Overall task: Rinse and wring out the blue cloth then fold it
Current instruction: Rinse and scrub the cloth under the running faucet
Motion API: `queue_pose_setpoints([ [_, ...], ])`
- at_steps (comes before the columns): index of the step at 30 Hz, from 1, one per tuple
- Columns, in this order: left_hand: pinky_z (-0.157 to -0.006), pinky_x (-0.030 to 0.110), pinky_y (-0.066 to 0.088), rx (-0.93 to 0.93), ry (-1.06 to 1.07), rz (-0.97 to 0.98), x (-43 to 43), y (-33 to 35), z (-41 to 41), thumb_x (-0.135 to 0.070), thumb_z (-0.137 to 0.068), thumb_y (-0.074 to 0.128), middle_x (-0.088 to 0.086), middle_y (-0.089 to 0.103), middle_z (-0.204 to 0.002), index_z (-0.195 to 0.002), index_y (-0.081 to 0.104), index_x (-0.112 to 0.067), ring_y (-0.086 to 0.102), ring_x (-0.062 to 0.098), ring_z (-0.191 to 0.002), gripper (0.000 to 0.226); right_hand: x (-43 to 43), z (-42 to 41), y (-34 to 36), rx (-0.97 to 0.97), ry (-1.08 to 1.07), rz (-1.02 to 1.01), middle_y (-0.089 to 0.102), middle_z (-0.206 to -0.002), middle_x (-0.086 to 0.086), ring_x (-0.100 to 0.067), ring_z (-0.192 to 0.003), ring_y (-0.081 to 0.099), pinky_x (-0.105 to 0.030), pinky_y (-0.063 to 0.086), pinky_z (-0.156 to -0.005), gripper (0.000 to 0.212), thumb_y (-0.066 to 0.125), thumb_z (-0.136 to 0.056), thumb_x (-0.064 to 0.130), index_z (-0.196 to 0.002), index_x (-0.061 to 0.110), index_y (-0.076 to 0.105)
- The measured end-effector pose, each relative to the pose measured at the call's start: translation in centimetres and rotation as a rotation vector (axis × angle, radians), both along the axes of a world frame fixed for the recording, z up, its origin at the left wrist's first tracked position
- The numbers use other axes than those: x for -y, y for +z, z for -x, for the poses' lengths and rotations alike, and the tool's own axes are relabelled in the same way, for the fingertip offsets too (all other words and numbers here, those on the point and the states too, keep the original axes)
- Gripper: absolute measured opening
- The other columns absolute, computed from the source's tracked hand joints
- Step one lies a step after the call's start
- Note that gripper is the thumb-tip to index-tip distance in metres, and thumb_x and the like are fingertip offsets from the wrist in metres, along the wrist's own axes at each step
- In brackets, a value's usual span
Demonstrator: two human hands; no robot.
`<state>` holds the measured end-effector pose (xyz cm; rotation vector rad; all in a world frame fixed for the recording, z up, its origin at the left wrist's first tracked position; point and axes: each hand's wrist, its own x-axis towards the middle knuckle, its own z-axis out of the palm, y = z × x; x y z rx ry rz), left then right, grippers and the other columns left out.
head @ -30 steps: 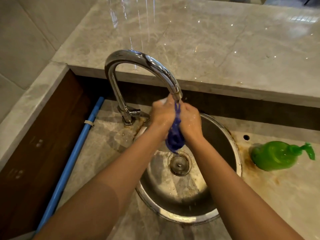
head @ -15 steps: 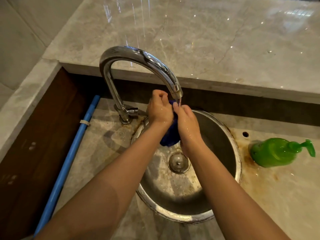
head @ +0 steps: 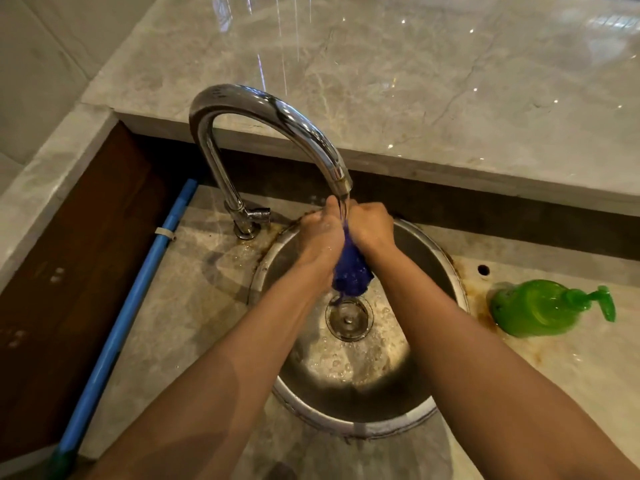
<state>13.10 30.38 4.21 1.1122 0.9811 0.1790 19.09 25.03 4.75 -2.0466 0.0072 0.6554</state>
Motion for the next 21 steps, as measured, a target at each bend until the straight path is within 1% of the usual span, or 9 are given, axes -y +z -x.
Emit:
queue_pose_setpoints([
  [2, -0.077, 0.043, 0.060, 0.083, -0.004, 0.003, -0.6, 0.3, 0.1, -0.037, -0.097, 0.052, -0.002, 0.069, -0.063, -0.079, 0.063, -0.026, 0.070, 0.019, -0.068, 0.024, 0.7, 0.7, 0.8, -0.260, -0.045, -0.236, 0.069, -0.097, -0.010, -0.022, -0.087, 0.067, -0.036, 0.054, -0.079, 0.028, 0.048, -0.102, 0.036, -0.102, 0.014, 0.065],
  [4, -0.072, 0.040, 0.059, 0.108, 0.025, 0.021, -2.1, 0.7, -0.2, -0.033, -0.095, 0.058, -0.001, 0.069, -0.070, -0.083, 0.063, -0.028, 0.068, 0.017, -0.069, 0.014, 1.4, 1.8, 1.3, -0.319, -0.042, -0.449, 0.068, -0.105, -0.009, -0.022, -0.095, 0.067, -0.038, 0.055, -0.083, 0.023, 0.048, -0.101, 0.039, -0.107, 0.022, 0.062],
  [8, -0.060, 0.028, 0.053, 0.058, 0.165, 0.036, -3.7, 0.4, -0.9, -0.025, -0.096, 0.059, -0.002, 0.063, -0.069, -0.076, 0.059, -0.019, 0.063, 0.014, -0.066, 0.020, -0.2, 5.5, 1.8, 0.191, 0.073, -0.417, 0.064, -0.091, 0.000, -0.015, -0.087, 0.061, -0.032, 0.049, -0.075, 0.023, 0.050, -0.090, 0.042, -0.086, 0.023, 0.062],
  [11, -0.054, 0.025, 0.050, 0.051, 0.115, 0.158, -2.0, 0.1, -0.7, -0.042, -0.097, 0.050, -0.003, 0.063, -0.058, -0.066, 0.067, -0.018, 0.062, 0.012, -0.056, 0.043, -1.6, 5.1, 1.3, 0.424, -0.041, -0.243, 0.062, -0.074, -0.001, -0.020, -0.074, 0.058, -0.035, 0.045, -0.065, 0.030, 0.047, -0.093, 0.036, -0.073, 0.018, 0.062],
  [13, -0.055, 0.027, 0.053, 0.022, 0.063, 0.073, -1.1, -0.3, -0.5, -0.051, -0.088, 0.051, -0.009, 0.065, -0.050, -0.055, 0.073, -0.030, 0.067, 0.013, -0.057, 0.045, -1.4, 2.7, 0.4, 0.325, -0.068, -0.173, 0.058, -0.064, -0.002, -0.020, -0.065, 0.056, -0.035, 0.044, -0.059, 0.036, 0.049, -0.096, 0.032, -0.062, 0.020, 0.056],
  [15, -0.066, 0.037, 0.061, 0.054, 0.005, 0.000, -0.9, -1.0, -0.3, -0.054, -0.080, 0.058, -0.007, 0.070, -0.057, -0.057, 0.073, -0.036, 0.071, 0.013, -0.061, 0.033, -0.9, 1.0, -0.5, 0.117, -0.077, -0.071, 0.065, -0.076, -0.007, -0.025, -0.076, 0.062, -0.039, 0.051, -0.069, 0.035, 0.050, -0.098, 0.035, -0.070, 0.018, 0.061],
  [18, -0.066, 0.036, 0.062, 0.103, 0.048, 0.033, -1.1, -1.0, 0.0, -0.050, -0.078, 0.068, -0.005, 0.075, -0.070, -0.070, 0.073, -0.035, 0.074, 0.014, -0.069, 0.018, 0.0, 0.9, 0.0, -0.415, -0.147, -0.307, 0.073, -0.100, -0.009, -0.023, -0.089, 0.070, -0.040, 0.056, -0.071, 0.034, 0.050, -0.098, 0.049, -0.107, 0.020, 0.066],
  [20, -0.066, 0.035, 0.061, 0.103, 0.100, -0.006, -1.9, -0.9, -0.1, -0.044, -0.085, 0.067, -0.003, 0.076, -0.081, -0.076, 0.069, -0.039, 0.075, 0.018, -0.077, 0.011, 0.9, 1.5, 0.1, -0.539, -0.141, -0.471, 0.073, -0.107, -0.007, -0.023, -0.095, 0.071, -0.038, 0.057, -0.072, 0.036, 0.052, -0.096, 0.052, -0.117, 0.025, 0.062],
  [21, -0.072, 0.040, 0.060, 0.100, 0.147, -0.011, -2.2, -0.6, -0.1, -0.045, -0.088, 0.065, 0.002, 0.075, -0.091, -0.081, 0.067, -0.036, 0.073, 0.023, -0.085, 0.011, 1.3, 1.8, -0.2, -0.493, -0.096, -0.488, 0.071, -0.110, -0.007, -0.024, -0.099, 0.070, -0.042, 0.058, -0.080, 0.030, 0.053, -0.096, 0.048, -0.116, 0.027, 0.062],
])
